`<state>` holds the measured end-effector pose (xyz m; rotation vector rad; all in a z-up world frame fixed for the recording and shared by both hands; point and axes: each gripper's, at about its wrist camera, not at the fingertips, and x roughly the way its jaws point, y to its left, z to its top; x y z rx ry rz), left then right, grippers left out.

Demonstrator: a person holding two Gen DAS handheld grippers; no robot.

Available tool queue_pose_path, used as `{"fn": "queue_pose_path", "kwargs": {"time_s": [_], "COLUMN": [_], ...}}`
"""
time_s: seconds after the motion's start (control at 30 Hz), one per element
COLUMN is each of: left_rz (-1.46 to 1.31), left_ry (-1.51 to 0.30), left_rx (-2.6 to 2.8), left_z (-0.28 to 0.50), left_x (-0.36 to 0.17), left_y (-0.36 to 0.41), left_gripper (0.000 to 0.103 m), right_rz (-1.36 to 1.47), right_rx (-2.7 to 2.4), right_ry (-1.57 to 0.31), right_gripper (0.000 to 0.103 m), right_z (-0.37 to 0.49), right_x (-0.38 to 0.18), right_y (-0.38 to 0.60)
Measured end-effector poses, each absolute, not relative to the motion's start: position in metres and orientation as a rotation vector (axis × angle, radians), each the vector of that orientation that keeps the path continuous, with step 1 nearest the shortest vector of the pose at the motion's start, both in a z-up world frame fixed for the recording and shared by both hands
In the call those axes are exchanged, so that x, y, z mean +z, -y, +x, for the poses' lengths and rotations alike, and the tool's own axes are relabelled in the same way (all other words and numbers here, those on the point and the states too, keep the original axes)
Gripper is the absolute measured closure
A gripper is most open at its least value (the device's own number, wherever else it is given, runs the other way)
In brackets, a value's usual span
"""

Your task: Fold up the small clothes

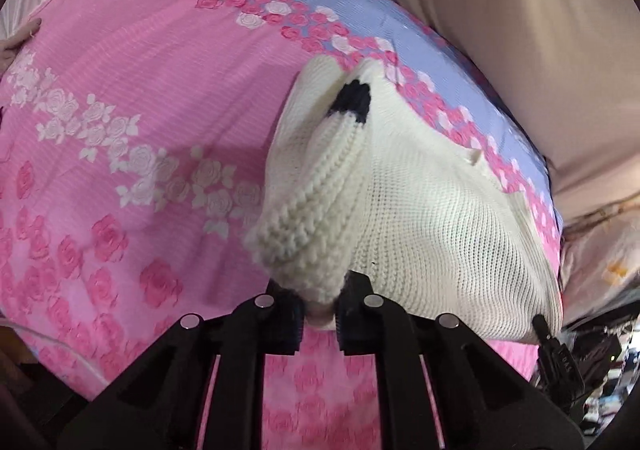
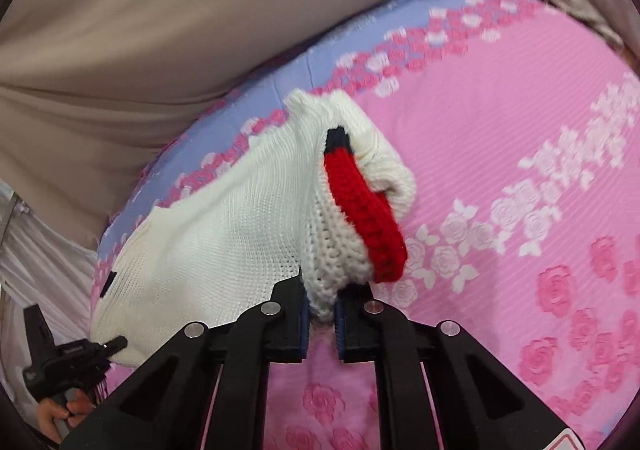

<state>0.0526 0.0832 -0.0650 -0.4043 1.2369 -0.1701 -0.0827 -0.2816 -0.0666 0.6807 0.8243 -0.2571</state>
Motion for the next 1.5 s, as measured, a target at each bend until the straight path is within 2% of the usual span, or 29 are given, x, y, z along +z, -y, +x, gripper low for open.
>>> {"fn": "queue_pose_path", "kwargs": {"time_s": [0.2, 0.37, 0.43, 0.47, 0.5, 0.53, 0.57, 0.6, 0.7, 0.8, 0.97, 1.03, 1.17, 1.2, 1.23, 1.27, 1.33, 1.5], "left_rz": [-0.309, -0.206, -0.158, -0.147, -0.129, -0.110, -0.087, -0.069, -0.008, 0.012, 0.060, 0.076, 0.035, 0.030, 0.014, -0.002, -0.019, 0.013], "left_ry": [-1.368, -1.479, -1.466, -1.440, -1.407, -1.376, -1.328, -1.286, -1.174, -1.173, -1.212, -1.245, -1.276, -1.269, -1.266, -1.261, -1.242, -1.245], "left_rx": [-0.205, -0.178, -0.148, -0.147, -0.139, -0.126, -0.106, -0.090, -0.088, -0.106, -0.071, -0.062, -0.055, -0.054, -0.062, -0.068, -0.079, -0.039], "left_z": [-0.019, -0.064, -0.069, -0.070, -0.070, -0.071, -0.071, -0.067, -0.052, -0.018, 0.018, 0.028, 0.032, 0.031, 0.029, 0.027, 0.023, 0.025], "left_x": [-0.074, -0.108, -0.105, -0.095, -0.082, -0.071, -0.057, -0.048, -0.026, -0.042, -0.093, -0.112, -0.128, -0.126, -0.121, -0.115, -0.104, -0.109], "left_y": [-0.096, -0.093, -0.091, -0.091, -0.092, -0.094, -0.095, -0.097, -0.083, -0.065, -0.044, -0.038, -0.046, -0.048, -0.051, -0.052, -0.056, -0.053], "left_gripper": [0.092, 0.087, 0.086, 0.083, 0.074, 0.060, 0.051, 0.039, 0.034, 0.033, 0.037, 0.055, 0.073, 0.083, 0.088, 0.089, 0.093, 0.093], "right_rz": [0.559, 0.566, 0.525, 0.502, 0.482, 0.482, 0.486, 0.485, 0.426, 0.443, 0.464, 0.455, 0.446, 0.453, 0.457, 0.469, 0.474, 0.401], "right_rx": [-0.255, -0.269, -0.265, -0.276, -0.294, -0.299, -0.306, -0.324, -0.400, -0.398, -0.352, -0.354, -0.384, -0.387, -0.385, -0.363, -0.350, -0.344], "right_ry": [-0.936, -1.113, -1.176, -1.191, -1.193, -1.186, -1.171, -1.150, -1.054, -1.005, -0.995, -1.008, -1.055, -1.055, -1.055, -1.058, -1.020, -0.870], "right_gripper": [0.095, 0.093, 0.086, 0.085, 0.084, 0.084, 0.082, 0.074, 0.066, 0.063, 0.063, 0.061, 0.058, 0.062, 0.084, 0.093, 0.093, 0.094], "right_z": [-0.144, -0.212, -0.224, -0.228, -0.232, -0.235, -0.240, -0.245, -0.251, -0.231, -0.168, -0.144, -0.117, -0.114, -0.112, -0.111, -0.113, -0.121], "right_x": [-0.046, -0.087, -0.102, -0.105, -0.105, -0.100, -0.094, -0.086, -0.056, -0.049, -0.066, -0.079, -0.103, -0.107, -0.108, -0.108, -0.098, -0.048], "right_y": [0.275, 0.262, 0.253, 0.252, 0.252, 0.254, 0.259, 0.263, 0.277, 0.287, 0.290, 0.288, 0.288, 0.289, 0.289, 0.289, 0.286, 0.277]}}
